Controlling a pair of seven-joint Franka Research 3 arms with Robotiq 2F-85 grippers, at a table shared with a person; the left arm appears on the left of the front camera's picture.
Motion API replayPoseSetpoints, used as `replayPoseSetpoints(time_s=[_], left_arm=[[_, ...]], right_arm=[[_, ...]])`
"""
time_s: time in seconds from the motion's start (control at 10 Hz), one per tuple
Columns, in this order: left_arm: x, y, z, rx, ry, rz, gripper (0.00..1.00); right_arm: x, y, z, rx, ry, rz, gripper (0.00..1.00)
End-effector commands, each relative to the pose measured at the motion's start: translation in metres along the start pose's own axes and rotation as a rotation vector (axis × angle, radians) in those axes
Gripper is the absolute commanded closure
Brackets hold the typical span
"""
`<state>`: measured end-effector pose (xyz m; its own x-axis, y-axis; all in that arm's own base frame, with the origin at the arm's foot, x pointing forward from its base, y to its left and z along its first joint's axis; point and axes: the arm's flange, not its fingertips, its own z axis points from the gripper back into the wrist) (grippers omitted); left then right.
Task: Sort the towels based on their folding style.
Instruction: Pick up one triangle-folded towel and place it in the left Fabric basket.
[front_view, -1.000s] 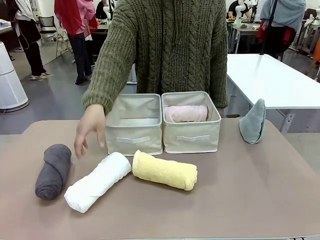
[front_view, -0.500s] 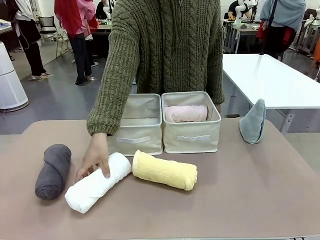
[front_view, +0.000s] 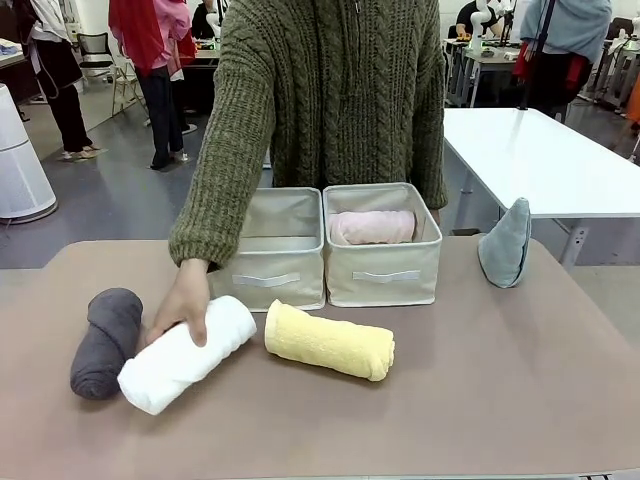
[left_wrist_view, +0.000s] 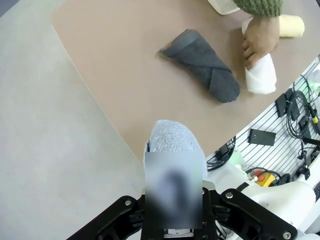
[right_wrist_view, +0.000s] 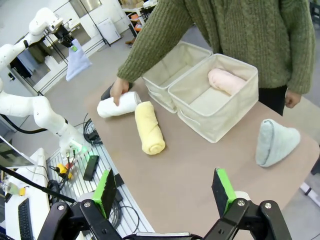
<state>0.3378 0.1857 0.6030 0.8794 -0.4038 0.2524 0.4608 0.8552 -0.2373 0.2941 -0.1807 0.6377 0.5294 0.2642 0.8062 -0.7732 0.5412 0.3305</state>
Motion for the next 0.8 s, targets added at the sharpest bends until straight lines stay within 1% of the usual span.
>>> replayPoseSetpoints(time_s=[0.0,0.7], left_arm=[[-0.0001,-0.0007,0.0005,-0.004,0.001,-0.014,1.0],[-0.0001,-0.0007,0.0005,-0.004,0.001,-0.014,1.0]], right_arm=[[0.0,-0.001,-0.0003,0.018,-0.021,0.02,0.0],[0.0,-0.001,-0.0003,0.018,-0.021,0.02,0.0]])
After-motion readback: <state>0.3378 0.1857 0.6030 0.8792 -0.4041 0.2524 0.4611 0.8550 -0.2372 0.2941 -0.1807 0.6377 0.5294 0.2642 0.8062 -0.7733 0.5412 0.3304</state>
